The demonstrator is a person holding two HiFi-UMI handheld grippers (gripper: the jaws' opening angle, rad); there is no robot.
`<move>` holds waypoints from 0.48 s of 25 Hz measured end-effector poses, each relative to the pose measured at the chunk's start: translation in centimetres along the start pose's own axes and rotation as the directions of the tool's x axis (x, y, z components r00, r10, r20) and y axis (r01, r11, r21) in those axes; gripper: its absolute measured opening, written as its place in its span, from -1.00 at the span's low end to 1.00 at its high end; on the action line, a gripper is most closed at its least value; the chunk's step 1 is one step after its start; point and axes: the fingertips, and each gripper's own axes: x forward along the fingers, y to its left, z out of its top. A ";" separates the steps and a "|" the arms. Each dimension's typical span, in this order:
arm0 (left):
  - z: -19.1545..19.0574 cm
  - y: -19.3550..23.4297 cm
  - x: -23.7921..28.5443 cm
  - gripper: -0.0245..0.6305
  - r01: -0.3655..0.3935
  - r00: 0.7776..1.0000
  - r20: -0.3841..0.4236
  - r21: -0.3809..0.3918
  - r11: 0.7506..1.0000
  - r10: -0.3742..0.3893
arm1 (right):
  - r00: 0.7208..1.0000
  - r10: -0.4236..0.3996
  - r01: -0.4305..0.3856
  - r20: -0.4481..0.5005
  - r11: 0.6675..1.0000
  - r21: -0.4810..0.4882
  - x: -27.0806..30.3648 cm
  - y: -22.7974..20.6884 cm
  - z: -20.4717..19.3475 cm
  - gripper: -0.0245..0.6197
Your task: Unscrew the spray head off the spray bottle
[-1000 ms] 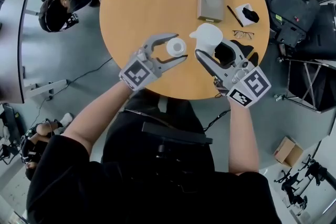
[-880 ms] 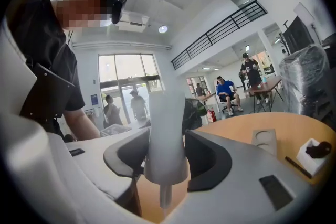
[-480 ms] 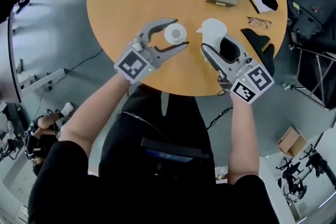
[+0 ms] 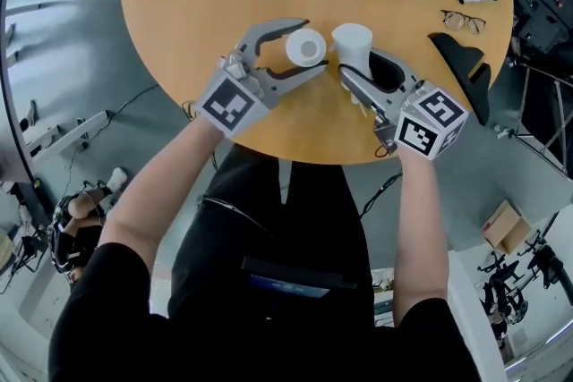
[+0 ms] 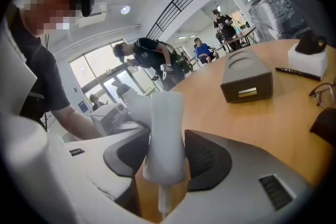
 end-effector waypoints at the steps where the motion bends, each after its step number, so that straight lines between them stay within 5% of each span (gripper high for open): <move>1: -0.7 0.1 0.4 0.02 0.001 1.000 -0.008 0.000 1.000 -0.001 | 1.000 0.001 -0.001 -0.012 1.000 0.017 0.2 -0.5 -0.6 -0.20; 12: -4.3 -0.3 2.2 0.04 0.013 0.999 -0.051 -0.007 1.000 -0.014 | 0.986 0.028 -0.006 -0.162 0.991 0.135 2.7 -2.7 -5.2 -0.20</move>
